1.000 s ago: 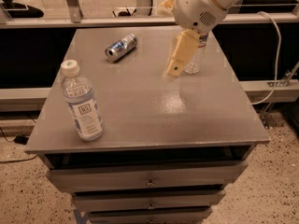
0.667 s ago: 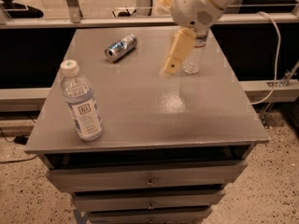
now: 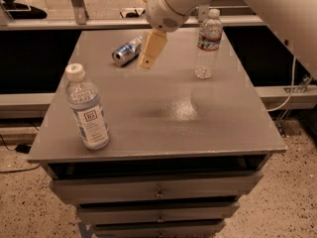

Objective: Pick redbull can

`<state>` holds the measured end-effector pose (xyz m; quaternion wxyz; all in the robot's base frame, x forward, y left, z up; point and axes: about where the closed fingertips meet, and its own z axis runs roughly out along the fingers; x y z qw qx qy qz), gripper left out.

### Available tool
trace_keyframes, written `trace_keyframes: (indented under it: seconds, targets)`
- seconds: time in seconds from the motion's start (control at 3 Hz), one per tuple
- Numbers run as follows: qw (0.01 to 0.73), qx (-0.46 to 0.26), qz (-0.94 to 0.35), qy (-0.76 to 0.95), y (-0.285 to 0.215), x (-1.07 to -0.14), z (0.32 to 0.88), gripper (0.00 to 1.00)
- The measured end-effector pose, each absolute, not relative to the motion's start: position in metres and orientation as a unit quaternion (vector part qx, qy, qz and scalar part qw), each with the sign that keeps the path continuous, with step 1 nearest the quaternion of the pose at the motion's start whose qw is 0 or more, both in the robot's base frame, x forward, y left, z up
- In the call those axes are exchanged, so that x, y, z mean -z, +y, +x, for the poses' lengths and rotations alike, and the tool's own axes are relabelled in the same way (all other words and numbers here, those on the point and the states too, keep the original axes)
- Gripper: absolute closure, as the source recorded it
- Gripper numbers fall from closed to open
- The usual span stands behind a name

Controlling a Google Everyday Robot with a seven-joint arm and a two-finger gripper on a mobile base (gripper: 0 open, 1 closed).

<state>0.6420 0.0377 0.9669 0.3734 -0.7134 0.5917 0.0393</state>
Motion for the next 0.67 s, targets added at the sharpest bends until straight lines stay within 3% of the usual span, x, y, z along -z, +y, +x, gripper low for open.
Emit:
trace_keyframes:
  seconds: [0.67]
  targets:
    - [0.379, -0.04, -0.712, 0.589, 0.059, -0.931, 0.72, 0.0]
